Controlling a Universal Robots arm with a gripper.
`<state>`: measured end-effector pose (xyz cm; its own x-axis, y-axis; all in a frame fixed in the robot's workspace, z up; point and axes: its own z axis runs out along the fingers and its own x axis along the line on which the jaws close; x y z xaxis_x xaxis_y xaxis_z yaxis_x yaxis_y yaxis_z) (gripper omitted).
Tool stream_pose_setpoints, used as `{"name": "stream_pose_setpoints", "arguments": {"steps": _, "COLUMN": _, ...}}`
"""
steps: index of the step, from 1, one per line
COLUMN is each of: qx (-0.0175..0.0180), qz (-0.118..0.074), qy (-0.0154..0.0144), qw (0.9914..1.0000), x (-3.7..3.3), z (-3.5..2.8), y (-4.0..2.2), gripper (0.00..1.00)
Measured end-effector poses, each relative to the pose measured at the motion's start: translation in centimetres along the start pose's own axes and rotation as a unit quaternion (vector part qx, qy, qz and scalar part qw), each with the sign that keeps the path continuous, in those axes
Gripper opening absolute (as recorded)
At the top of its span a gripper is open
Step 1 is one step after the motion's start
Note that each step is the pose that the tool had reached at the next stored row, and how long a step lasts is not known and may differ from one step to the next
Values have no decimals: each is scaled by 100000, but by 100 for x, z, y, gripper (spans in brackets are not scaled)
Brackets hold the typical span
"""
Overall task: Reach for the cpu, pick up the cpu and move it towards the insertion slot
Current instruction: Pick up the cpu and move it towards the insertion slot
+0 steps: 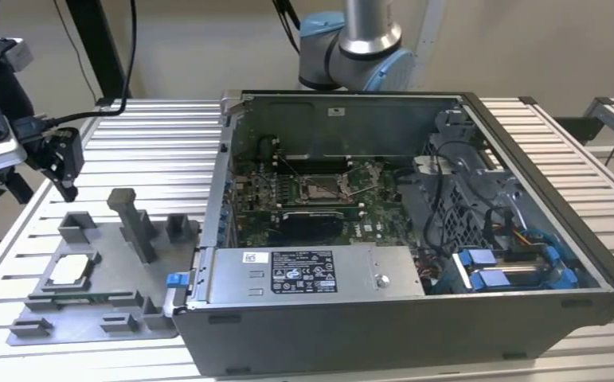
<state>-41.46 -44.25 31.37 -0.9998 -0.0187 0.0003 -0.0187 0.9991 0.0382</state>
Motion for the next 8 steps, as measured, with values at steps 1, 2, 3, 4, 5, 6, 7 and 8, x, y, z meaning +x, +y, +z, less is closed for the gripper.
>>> {"name": "stream_pose_setpoints", "arguments": {"steps": 1, "qx": -1, "qz": -2, "qy": -2, "qw": 100000, "x": 4, "z": 14, "y": 0, "gripper": 100}}
{"name": "stream_pose_setpoints", "arguments": {"steps": 2, "qx": -1, "qz": -2, "qy": -2, "qw": 100000, "x": 8, "z": 28, "y": -1, "gripper": 100}}
{"name": "stream_pose_setpoints", "arguments": {"steps": 3, "qx": -1, "qz": 3, "qy": 3, "qw": 100000, "x": 14, "z": 44, "y": 0, "gripper": 100}}
{"name": "stream_pose_setpoints", "arguments": {"steps": 4, "qx": -2, "qz": 4, "qy": -2, "qw": 100000, "x": 19, "z": 60, "y": 2, "gripper": 100}}
{"name": "stream_pose_setpoints", "arguments": {"steps": 5, "qx": -5, "qz": -1, "qy": -4, "qw": 100000, "x": 22, "z": 76, "y": 1, "gripper": 100}}
{"name": "stream_pose_setpoints", "arguments": {"steps": 6, "qx": -7, "qz": -4, "qy": -6, "qw": 100000, "x": 26, "z": 92, "y": 1, "gripper": 100}}
{"name": "stream_pose_setpoints", "arguments": {"steps": 7, "qx": -5, "qz": -4, "qy": -2, "qw": 100000, "x": 31, "z": 108, "y": 0, "gripper": 100}}
{"name": "stream_pose_setpoints", "arguments": {"steps": 8, "qx": -2, "qz": 0, "qy": 0, "qw": 100000, "x": 36, "z": 124, "y": 0, "gripper": 100}}
